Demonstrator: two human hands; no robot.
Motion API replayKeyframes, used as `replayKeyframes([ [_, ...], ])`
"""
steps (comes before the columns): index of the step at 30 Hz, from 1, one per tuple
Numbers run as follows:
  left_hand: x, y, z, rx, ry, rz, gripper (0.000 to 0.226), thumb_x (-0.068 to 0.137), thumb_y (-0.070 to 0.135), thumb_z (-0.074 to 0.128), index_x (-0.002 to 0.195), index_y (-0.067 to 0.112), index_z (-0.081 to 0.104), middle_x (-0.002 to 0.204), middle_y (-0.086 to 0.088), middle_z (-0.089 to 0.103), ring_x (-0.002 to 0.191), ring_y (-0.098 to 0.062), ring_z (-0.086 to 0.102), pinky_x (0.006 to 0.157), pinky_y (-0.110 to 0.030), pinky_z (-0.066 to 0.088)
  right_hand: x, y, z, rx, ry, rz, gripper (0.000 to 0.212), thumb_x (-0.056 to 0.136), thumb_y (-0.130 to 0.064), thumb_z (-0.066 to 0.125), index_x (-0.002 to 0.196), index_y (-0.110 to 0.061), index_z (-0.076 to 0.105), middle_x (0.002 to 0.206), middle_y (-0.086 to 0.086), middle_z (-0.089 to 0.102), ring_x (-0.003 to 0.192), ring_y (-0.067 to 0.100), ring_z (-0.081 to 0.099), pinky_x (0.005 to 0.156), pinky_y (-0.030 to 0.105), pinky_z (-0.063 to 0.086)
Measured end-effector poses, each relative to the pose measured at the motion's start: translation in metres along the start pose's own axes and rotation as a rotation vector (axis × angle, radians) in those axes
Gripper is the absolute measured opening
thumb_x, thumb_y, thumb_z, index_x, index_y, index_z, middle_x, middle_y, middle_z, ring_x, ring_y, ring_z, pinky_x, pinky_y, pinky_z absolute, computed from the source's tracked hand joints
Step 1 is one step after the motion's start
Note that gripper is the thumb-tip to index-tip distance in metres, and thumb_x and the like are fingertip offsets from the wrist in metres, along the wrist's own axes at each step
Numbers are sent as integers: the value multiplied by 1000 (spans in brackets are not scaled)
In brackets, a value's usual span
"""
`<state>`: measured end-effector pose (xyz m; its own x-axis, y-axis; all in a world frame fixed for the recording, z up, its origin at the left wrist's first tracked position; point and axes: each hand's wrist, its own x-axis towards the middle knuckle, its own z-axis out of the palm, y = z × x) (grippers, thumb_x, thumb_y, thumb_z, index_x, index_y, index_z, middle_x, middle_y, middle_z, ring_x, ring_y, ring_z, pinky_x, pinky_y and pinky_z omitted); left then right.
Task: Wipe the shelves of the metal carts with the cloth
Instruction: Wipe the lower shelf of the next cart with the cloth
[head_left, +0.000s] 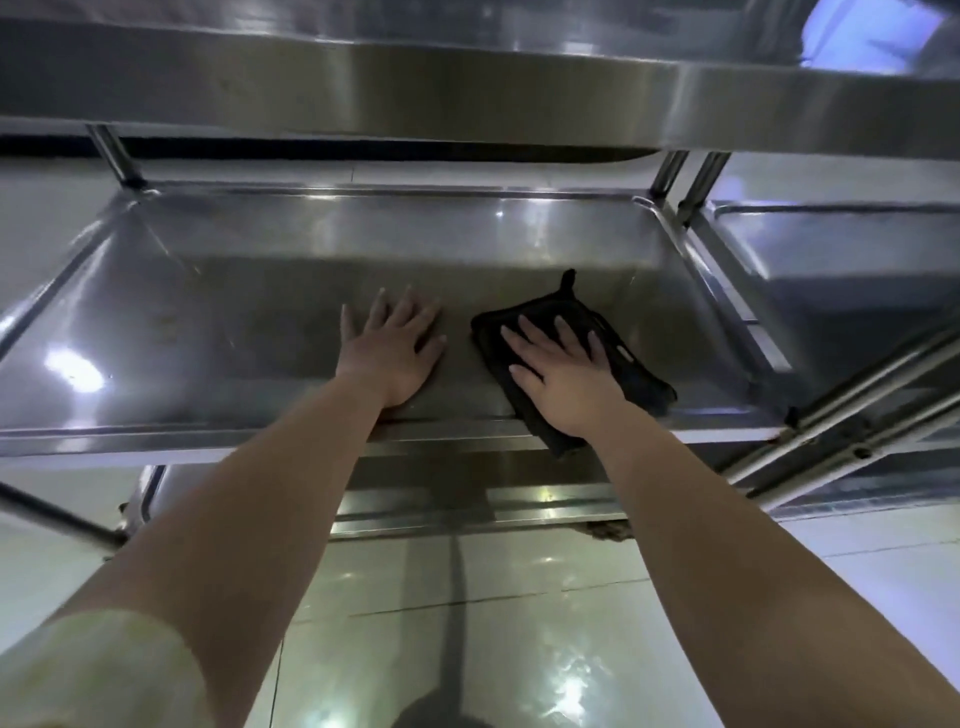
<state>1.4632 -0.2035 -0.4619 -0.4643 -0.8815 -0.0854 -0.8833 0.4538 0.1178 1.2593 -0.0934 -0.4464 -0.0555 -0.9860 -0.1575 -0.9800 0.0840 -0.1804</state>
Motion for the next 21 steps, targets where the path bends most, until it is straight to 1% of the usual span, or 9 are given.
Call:
replayKeyframes([
  [3,2,-2,0,-13,0,-12,58,98,61,15,152,47,1,163,11,-7,150,-20,-9,117,-56,-8,10,33,-7,2,-29,103,52,102,-54,21,151,-50,4,162,-19,-4,150,18,-7,119,46,-7],
  [7,3,-2,5,-5,23,-10,58,97,62,15,151,48,1,162,12,-7,150,-19,-8,118,-55,-7,6,113,-13,-13,49,460,53,102,-52,21,152,-46,6,163,-14,-1,150,26,-1,119,51,-1],
  [9,4,-3,7,-2,35,-11,57,98,61,15,151,48,1,163,12,-6,150,-19,-8,117,-56,-7,4,125,-13,-9,34,589,53,102,-51,17,153,-45,3,163,-14,-5,150,28,-5,118,55,-2],
  [10,4,-3,8,1,37,-12,57,98,60,15,151,48,1,163,12,-6,150,-19,-8,117,-56,-7,9,117,-11,-1,33,615,53,102,-51,15,153,-44,2,163,-14,-7,150,28,-7,117,57,-3],
  [12,5,-3,8,0,38,-9,56,99,58,15,152,47,1,163,12,-6,150,-19,-8,117,-56,-7,26,78,-8,3,55,564,54,102,-52,15,154,-42,1,163,-15,-8,150,30,-8,116,61,-4],
  [14,5,-3,7,-9,36,-18,56,100,54,16,153,42,0,163,11,-6,150,-19,-10,117,-56,-9,44,18,0,-9,68,397,54,102,-52,16,154,-41,3,163,-15,-6,150,30,-7,115,62,-4],
  [17,4,-5,7,16,56,-110,59,102,46,18,155,31,-6,162,7,-13,147,-22,-20,116,-56,-13,55,-70,15,-11,60,124,53,102,-51,14,154,-42,3,163,-16,-6,150,29,-9,115,59,-9],
  [19,2,-6,8,19,54,-151,60,102,43,18,154,30,-10,162,6,-14,147,-23,-23,116,-56,-13,52,-84,18,-16,45,45,53,102,-53,14,154,-43,4,163,-16,-3,150,26,-8,117,56,-10],
  [21,0,-6,9,-10,45,-142,57,102,45,15,154,35,-7,162,8,-12,147,-23,-21,116,-56,-13,48,-58,14,-10,77,19,54,100,-56,19,153,-45,11,163,-17,4,150,22,-1,118,53,-6],
])
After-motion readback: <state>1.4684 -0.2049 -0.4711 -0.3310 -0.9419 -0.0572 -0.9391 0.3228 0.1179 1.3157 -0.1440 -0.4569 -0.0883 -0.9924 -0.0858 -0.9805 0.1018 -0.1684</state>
